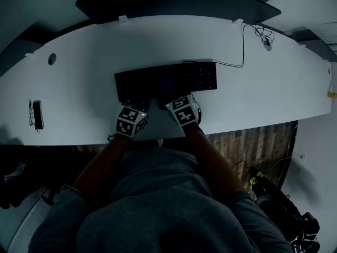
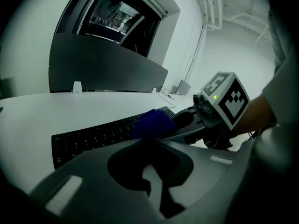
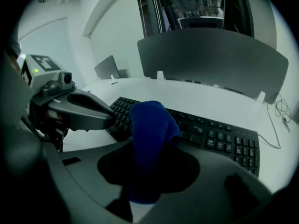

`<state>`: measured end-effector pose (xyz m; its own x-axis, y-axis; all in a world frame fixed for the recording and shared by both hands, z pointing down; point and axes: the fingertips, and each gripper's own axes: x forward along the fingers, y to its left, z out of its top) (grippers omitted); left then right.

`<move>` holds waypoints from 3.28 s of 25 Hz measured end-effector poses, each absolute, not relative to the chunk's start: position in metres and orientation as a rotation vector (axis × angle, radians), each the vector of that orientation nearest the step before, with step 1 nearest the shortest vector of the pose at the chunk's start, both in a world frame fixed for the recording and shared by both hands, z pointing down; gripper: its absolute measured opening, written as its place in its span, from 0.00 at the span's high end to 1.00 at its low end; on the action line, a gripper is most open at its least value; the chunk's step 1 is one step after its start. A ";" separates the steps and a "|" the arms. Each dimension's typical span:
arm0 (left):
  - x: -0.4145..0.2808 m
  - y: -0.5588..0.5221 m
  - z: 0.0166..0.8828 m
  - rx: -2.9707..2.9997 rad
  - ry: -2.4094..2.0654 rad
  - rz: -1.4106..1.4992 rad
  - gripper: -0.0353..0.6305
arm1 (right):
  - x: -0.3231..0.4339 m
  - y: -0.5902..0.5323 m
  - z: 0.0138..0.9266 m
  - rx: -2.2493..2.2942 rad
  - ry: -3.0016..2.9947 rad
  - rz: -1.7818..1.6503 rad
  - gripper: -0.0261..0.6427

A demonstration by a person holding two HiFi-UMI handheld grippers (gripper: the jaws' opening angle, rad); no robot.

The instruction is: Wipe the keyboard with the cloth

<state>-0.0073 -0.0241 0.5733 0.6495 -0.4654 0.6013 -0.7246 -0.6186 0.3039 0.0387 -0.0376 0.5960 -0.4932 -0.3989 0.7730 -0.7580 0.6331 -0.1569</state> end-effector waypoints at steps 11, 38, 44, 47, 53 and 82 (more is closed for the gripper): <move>0.018 -0.033 0.582 2.249 -0.919 0.699 0.94 | 0.067 -0.044 0.596 0.931 -2.120 0.700 0.76; 0.097 -0.041 0.581 2.195 -0.915 0.681 0.94 | 0.147 -0.055 0.596 0.972 -2.115 0.770 0.76; 0.123 -0.044 0.580 2.200 -0.908 0.669 0.94 | 0.185 -0.058 0.595 1.009 -2.097 0.771 0.76; 0.138 -0.047 0.577 2.208 -0.910 0.658 0.94 | 0.204 -0.060 0.595 1.030 -2.084 0.770 0.76; 0.164 -0.048 0.574 2.214 -0.907 0.640 0.94 | 0.236 -0.063 0.599 1.060 -2.072 0.786 0.76; 0.041 0.019 0.358 2.771 -0.884 0.242 0.94 | 0.122 0.008 0.366 1.205 -2.655 0.343 0.76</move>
<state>0.0408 0.0193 0.3585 0.8053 -0.5494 0.2226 -0.5861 -0.7943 0.1600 0.1223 0.0085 0.3663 -0.6454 -0.7108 0.2796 -0.7585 0.6396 -0.1251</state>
